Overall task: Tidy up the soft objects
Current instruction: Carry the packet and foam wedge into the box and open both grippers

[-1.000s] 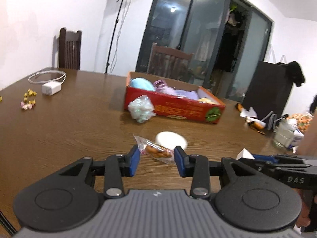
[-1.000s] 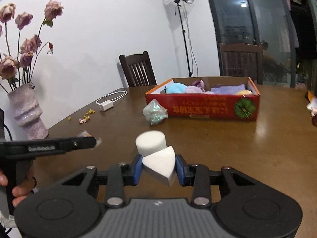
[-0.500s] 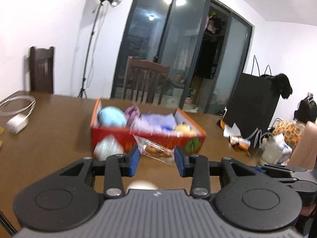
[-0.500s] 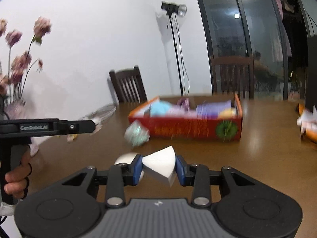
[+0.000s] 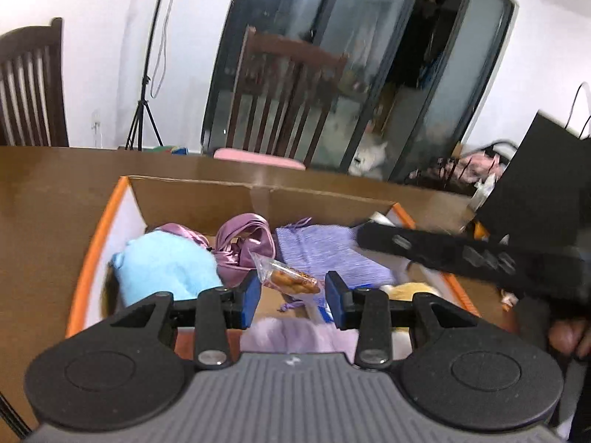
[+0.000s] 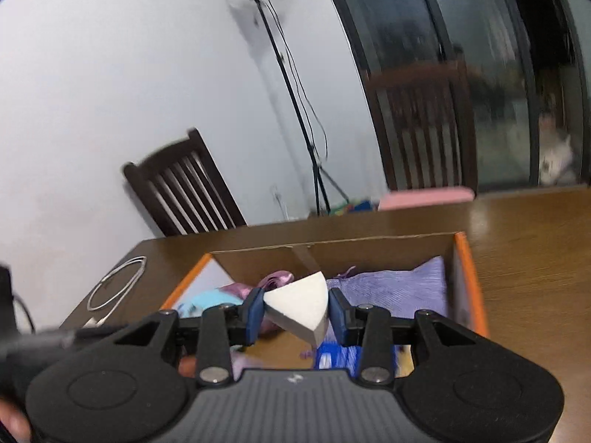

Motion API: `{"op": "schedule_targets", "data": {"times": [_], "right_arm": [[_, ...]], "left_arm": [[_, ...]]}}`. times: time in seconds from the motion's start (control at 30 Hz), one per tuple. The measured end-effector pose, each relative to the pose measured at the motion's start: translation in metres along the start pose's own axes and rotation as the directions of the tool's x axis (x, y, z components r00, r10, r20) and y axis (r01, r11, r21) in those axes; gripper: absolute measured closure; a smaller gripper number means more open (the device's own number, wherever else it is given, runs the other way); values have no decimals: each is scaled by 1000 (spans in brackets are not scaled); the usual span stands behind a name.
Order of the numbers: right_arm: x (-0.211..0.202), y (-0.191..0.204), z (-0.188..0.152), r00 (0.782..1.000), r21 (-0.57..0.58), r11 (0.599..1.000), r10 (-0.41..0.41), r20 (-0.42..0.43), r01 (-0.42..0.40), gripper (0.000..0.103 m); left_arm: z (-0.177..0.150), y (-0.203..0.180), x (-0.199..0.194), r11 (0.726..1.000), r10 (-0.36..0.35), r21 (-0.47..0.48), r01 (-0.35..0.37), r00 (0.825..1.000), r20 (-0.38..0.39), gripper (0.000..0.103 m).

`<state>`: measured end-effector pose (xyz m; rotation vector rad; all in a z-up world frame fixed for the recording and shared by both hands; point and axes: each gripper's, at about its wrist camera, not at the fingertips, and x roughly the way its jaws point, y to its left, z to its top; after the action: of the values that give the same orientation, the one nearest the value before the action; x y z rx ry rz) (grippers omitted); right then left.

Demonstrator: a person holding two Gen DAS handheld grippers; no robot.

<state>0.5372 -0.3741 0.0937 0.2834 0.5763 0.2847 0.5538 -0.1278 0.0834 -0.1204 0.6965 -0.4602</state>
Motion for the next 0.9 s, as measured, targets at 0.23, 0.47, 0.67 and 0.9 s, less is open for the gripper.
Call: {"op": "schedule_targets", "data": {"times": [0.23, 0.47, 0.67, 0.9], "right_arm": [[85, 3, 20, 996, 7, 1000, -11, -84, 12, 41], [79, 16, 28, 998, -15, 1000, -18, -53, 18, 39], [32, 27, 35, 998, -64, 997, -53, -43, 50, 38], [-63, 47, 22, 987, -243, 958, -158, 0, 153, 29]], "left_arm": [[5, 18, 26, 1000, -13, -11, 13, 999, -34, 38], [15, 29, -8, 999, 1, 45, -3, 999, 38, 31], [24, 30, -60, 997, 63, 43, -67, 994, 90, 29], [2, 18, -138, 985, 135, 82, -149, 979, 150, 25]]}}
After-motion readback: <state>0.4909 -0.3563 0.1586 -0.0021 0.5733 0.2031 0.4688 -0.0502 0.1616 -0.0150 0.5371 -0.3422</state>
